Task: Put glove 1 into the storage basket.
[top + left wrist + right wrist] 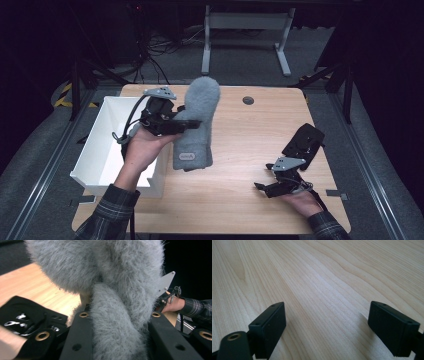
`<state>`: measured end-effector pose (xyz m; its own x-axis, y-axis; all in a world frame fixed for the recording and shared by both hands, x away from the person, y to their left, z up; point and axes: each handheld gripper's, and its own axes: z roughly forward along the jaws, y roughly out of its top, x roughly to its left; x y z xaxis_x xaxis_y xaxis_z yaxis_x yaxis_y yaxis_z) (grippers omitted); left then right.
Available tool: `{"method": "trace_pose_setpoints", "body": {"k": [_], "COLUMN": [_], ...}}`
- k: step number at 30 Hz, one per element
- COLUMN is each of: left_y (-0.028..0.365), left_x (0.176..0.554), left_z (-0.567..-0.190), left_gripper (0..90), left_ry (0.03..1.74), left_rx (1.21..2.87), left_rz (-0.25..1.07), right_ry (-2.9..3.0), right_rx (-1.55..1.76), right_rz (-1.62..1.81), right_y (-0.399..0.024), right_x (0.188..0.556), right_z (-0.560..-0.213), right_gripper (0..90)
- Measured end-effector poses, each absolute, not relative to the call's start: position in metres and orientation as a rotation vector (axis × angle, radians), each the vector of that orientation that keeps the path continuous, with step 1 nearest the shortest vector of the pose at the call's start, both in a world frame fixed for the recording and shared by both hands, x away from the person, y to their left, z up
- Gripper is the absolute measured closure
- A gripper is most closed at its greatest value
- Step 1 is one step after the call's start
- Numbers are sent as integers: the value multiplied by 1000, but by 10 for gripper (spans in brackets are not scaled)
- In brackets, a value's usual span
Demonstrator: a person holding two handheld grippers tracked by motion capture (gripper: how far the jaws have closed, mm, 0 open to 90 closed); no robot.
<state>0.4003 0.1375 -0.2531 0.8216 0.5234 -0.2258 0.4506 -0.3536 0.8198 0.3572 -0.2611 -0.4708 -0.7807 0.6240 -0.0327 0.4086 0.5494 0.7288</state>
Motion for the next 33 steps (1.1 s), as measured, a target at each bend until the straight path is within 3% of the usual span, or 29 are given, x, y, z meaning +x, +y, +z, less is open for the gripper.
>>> {"method": "trace_pose_setpoints", "body": {"k": [18, 33], "left_y": [238, 295], "left_x": [394, 390], "left_z": [-222, -255], "left_gripper": [721, 722], "left_ry": [864, 1021], "left_rx": [1904, 1896], "left_rz": [192, 221], "right_ry": [2496, 2489], "right_rx": [866, 881], "right_rz": [1063, 1060], "right_y": [-261, -260], "right_x": [357, 358], "right_z": [-471, -471], "right_gripper": [153, 153]}}
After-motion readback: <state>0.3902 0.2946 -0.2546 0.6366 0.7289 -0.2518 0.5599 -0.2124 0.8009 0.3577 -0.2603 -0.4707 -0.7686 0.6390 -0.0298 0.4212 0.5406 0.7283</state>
